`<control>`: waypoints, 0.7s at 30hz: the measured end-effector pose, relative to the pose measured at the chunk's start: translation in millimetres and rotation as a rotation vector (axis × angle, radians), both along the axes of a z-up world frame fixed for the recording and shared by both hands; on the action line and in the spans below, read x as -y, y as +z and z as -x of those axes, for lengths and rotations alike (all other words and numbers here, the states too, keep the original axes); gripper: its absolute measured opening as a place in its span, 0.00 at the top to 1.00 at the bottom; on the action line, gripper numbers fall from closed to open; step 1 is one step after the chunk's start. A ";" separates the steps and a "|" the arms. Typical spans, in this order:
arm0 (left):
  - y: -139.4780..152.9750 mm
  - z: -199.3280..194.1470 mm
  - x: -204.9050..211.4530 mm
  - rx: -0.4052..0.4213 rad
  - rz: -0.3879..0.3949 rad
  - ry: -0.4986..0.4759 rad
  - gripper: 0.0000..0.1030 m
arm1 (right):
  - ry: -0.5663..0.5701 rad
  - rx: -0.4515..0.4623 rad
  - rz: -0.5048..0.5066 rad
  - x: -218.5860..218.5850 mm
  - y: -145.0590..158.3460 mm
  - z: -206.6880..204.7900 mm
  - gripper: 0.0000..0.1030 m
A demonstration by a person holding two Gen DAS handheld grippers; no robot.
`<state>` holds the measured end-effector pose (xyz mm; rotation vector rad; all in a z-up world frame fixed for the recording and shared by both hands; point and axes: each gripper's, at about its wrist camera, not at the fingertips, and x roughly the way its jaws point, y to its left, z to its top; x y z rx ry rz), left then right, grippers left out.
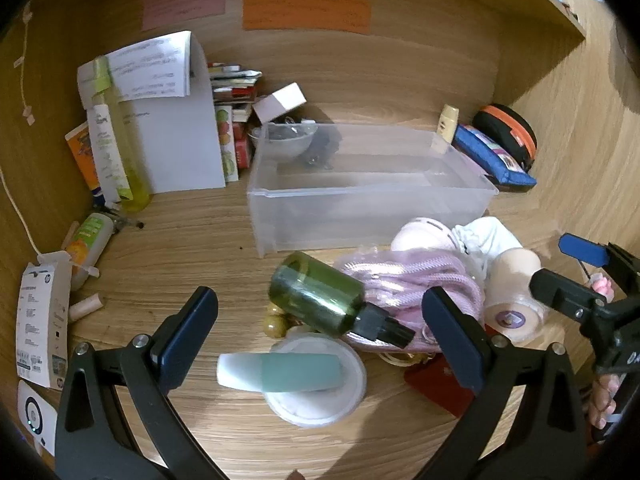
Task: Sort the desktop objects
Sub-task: 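Reach both grippers toward the green spray bottle and beige jar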
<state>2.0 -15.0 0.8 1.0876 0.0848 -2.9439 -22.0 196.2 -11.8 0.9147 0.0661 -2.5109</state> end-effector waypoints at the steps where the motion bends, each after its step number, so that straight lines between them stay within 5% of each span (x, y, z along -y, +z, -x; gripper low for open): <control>1: 2.2 -2.0 4.8 -0.006 0.004 0.001 0.00 | -0.008 -0.002 0.000 -1.5 0.8 0.4 0.00; 11: 7.7 -16.1 29.5 -0.029 0.019 0.000 0.00 | -0.061 -0.035 0.028 -28.8 7.7 -1.1 0.00; 21: -15.9 2.4 33.2 0.108 -0.038 -0.114 0.00 | -0.020 0.031 0.020 -38.3 -13.1 1.2 0.00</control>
